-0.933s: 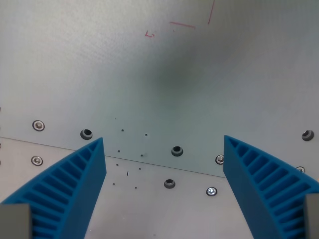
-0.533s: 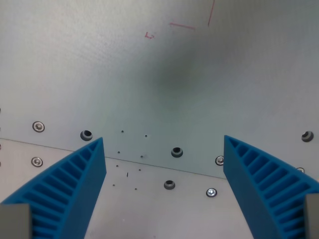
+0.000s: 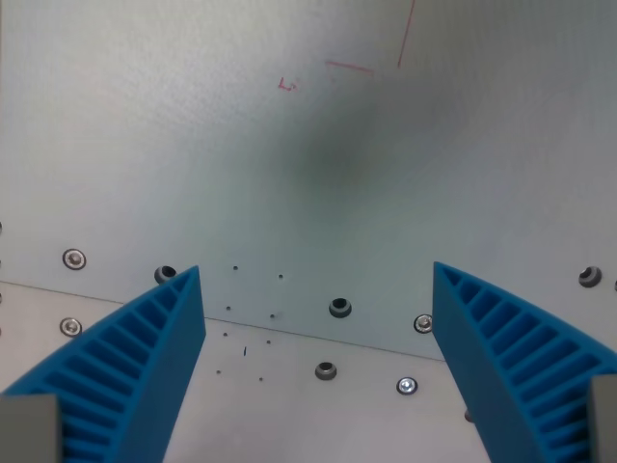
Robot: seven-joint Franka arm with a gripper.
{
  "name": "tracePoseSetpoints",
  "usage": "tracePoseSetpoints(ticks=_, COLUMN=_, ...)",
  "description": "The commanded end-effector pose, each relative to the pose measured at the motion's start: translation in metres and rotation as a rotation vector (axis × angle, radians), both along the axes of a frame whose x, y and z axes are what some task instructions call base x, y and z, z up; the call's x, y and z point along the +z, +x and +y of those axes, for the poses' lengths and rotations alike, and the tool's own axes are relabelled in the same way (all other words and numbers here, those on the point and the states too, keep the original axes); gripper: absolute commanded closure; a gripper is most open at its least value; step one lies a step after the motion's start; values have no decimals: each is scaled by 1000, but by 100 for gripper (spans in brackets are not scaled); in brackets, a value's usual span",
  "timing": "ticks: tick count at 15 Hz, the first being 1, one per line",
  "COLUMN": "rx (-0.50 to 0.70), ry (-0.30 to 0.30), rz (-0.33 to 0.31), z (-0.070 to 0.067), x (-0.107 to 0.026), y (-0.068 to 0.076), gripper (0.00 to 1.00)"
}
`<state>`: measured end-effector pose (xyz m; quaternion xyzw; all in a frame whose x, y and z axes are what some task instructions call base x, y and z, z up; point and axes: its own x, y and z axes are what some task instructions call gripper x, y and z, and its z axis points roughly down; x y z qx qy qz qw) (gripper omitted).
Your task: Rotate around gripper positive y
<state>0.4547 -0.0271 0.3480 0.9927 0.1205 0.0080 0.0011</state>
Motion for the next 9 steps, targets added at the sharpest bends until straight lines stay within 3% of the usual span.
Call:
tracePoseSetpoints(ticks=1, rx=2, ry=40, rz=-149, z=0, x=0, y=-6, gripper=0)
tracePoseSetpoints(ticks=9, rx=2, ry=63, rz=-240, z=0, x=0, y=-6, gripper=0)
